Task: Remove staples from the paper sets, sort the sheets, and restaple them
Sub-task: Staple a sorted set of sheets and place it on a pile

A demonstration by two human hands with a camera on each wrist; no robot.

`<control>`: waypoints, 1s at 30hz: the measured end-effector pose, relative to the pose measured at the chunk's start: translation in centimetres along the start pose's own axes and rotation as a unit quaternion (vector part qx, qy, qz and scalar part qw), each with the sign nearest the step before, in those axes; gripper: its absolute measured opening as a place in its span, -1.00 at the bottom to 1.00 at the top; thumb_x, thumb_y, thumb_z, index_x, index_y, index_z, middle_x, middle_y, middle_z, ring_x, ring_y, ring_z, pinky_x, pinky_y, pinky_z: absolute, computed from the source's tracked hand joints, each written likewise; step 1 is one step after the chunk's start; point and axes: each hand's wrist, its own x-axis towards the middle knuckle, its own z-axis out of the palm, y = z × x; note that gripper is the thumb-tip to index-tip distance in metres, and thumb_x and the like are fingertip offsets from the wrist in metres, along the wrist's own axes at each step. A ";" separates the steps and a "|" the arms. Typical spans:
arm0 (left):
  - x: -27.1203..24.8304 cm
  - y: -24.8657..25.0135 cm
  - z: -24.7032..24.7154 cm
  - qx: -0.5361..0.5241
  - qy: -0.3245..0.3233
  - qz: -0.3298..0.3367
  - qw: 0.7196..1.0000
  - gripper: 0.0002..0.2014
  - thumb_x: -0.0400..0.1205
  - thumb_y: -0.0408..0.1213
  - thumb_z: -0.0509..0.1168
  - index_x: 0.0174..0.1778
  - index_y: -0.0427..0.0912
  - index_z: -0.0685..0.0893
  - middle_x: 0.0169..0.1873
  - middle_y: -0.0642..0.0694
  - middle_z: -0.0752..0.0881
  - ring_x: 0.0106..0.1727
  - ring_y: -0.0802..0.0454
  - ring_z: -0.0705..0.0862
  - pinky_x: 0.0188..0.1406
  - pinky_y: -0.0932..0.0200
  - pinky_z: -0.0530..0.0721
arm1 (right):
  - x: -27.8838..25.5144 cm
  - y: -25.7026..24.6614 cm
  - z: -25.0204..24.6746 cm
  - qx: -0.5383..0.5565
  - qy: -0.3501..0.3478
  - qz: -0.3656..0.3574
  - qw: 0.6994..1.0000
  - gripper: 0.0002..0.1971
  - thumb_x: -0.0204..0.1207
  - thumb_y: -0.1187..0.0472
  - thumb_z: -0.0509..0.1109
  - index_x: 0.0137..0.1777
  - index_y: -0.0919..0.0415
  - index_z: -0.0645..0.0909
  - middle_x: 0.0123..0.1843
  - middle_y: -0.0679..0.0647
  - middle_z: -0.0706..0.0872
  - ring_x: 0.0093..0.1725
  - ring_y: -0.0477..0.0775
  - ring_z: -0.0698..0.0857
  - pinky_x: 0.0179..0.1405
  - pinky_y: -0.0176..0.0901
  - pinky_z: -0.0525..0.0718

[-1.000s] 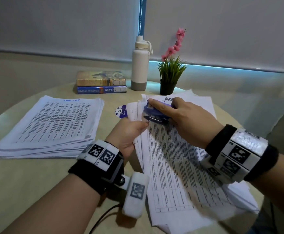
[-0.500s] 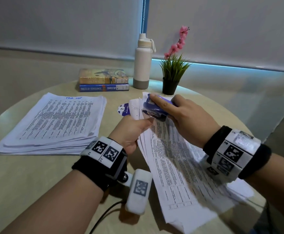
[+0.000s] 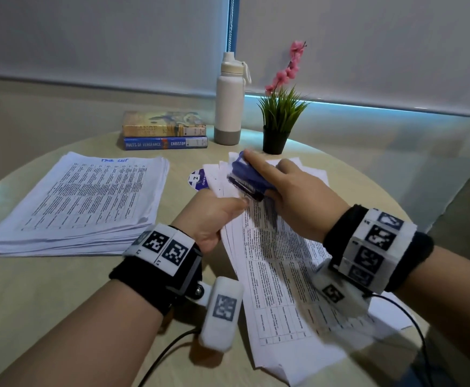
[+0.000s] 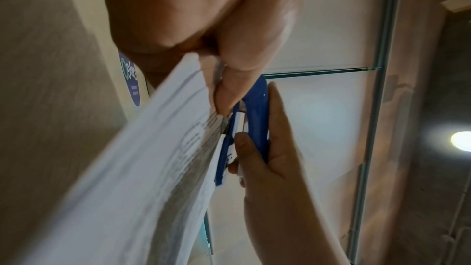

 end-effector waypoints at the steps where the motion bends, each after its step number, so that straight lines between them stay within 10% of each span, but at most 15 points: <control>1: 0.0 0.0 0.0 -0.003 0.000 0.001 1.000 -0.76 0.60 -0.61 0.28 0.17 -0.50 0.67 0.12 -0.47 0.74 0.14 -0.33 0.74 0.26 -0.19 0.67 | 0.0 -0.2 -0.2 -0.023 0.017 -0.015 0.999 -0.31 0.62 0.22 0.20 0.65 -0.20 -0.02 0.01 0.17 0.47 -0.13 0.31 0.55 -0.23 -0.01 0.48; 18: -0.3 -0.1 0.2 0.009 -0.016 0.017 1.000 -0.74 0.58 -0.61 0.29 0.19 -0.47 0.67 0.13 -0.48 0.73 0.18 -0.37 0.72 0.31 -0.25 0.64 | 0.8 -1.4 -0.1 0.079 0.035 0.048 0.995 -0.34 0.65 0.22 0.18 0.66 -0.10 -0.02 0.23 0.19 0.55 0.08 0.28 0.61 -0.08 -0.13 0.50; 20: -0.3 -0.1 0.4 0.015 -0.023 0.009 1.000 -0.72 0.59 -0.60 0.29 0.22 -0.49 0.65 0.14 -0.49 0.73 0.20 -0.40 0.71 0.30 -0.25 0.65 | 1.4 -1.0 -0.5 0.251 0.016 0.128 0.959 -0.40 0.64 0.24 0.21 0.64 0.04 0.10 0.36 0.15 0.56 0.15 0.14 0.62 -0.03 -0.30 0.44; 25: -0.2 0.5 0.1 -0.027 -0.007 0.000 1.000 -0.72 0.63 -0.59 0.25 0.26 -0.48 0.64 0.19 -0.40 0.73 0.19 -0.26 0.74 0.26 -0.12 0.68 | -0.7 1.3 -1.9 0.567 0.086 0.273 0.772 -0.89 0.63 0.31 0.22 -0.10 0.16 0.54 -0.51 -0.06 0.53 -0.63 -0.17 0.39 -0.59 -0.35 0.32; 30: 0.2 1.3 -1.0 -0.119 0.021 0.023 0.992 -0.67 0.67 -0.55 0.19 0.35 -0.40 0.61 0.22 -0.34 0.74 0.25 -0.27 0.72 0.33 -0.25 0.61 | -7.2 4.3 -3.4 0.668 0.170 0.334 0.643 -0.79 0.53 0.24 0.31 -0.35 0.07 0.52 -0.46 0.00 0.46 -0.47 -0.11 0.42 -0.36 -0.20 0.30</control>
